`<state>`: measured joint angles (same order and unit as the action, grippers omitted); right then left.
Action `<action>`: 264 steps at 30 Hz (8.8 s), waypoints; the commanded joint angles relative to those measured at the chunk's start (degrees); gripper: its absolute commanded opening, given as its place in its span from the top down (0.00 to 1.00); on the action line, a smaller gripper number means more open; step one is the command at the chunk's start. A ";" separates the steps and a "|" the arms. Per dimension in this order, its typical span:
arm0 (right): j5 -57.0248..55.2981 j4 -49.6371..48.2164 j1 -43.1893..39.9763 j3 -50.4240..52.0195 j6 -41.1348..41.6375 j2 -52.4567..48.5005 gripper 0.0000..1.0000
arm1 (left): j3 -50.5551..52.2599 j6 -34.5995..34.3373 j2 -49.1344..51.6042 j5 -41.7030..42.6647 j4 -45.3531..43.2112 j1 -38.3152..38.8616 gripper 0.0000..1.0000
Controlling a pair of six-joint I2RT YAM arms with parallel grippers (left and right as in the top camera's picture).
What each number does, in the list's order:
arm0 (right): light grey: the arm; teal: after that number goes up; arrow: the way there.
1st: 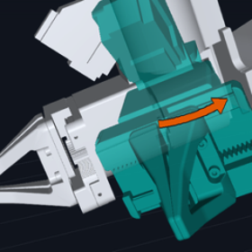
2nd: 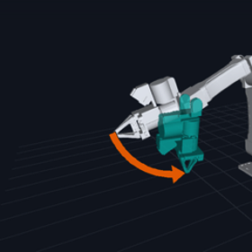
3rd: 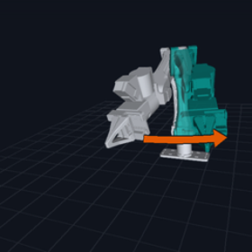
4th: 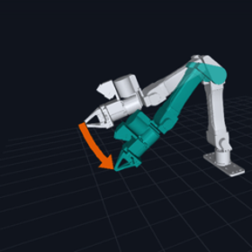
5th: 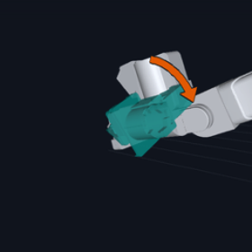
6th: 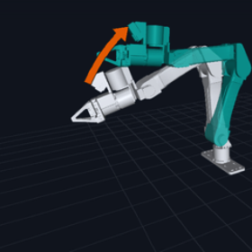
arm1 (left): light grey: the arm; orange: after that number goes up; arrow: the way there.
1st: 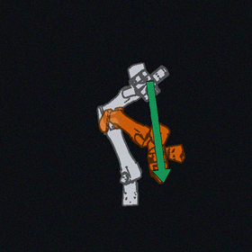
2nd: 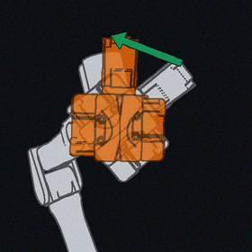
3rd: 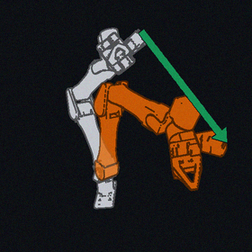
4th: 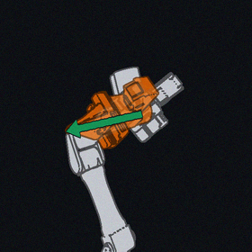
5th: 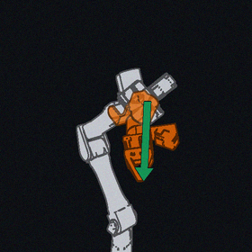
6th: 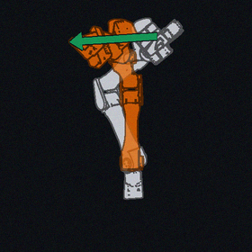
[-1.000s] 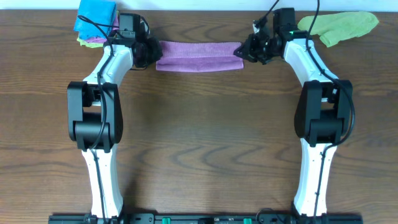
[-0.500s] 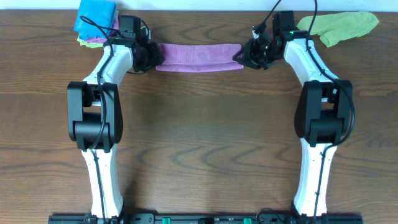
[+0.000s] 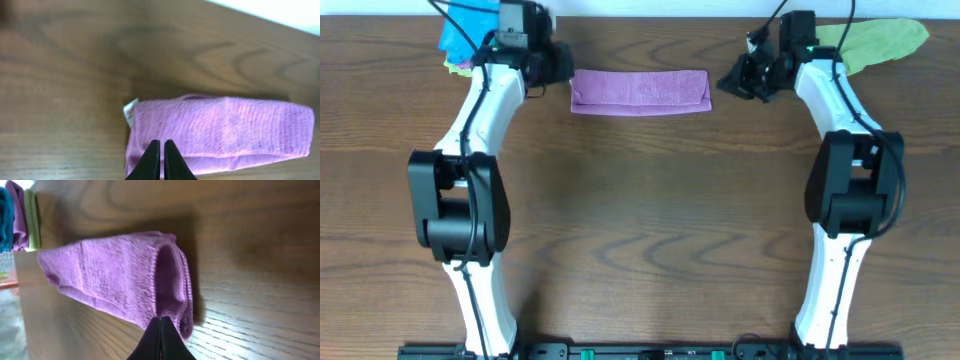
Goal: Fold the cloth
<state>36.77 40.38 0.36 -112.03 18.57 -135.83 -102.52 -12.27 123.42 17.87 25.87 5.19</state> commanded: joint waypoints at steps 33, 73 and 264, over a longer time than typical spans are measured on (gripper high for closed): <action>-8.20 3.39 2.73 -1.66 -5.57 3.45 0.45 | -0.50 7.98 15.06 -17.68 -2.93 8.00 0.94; 17.40 -10.99 0.02 -1.64 4.15 -12.13 0.20 | -0.50 8.00 15.06 -16.26 -2.51 8.02 0.94; -24.79 15.67 2.12 -2.27 -14.78 -1.70 0.99 | -1.33 -17.53 23.17 40.19 -17.38 12.81 0.09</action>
<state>9.69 56.47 1.41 -113.99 3.42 -136.38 -104.44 -28.75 142.85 60.31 7.44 16.67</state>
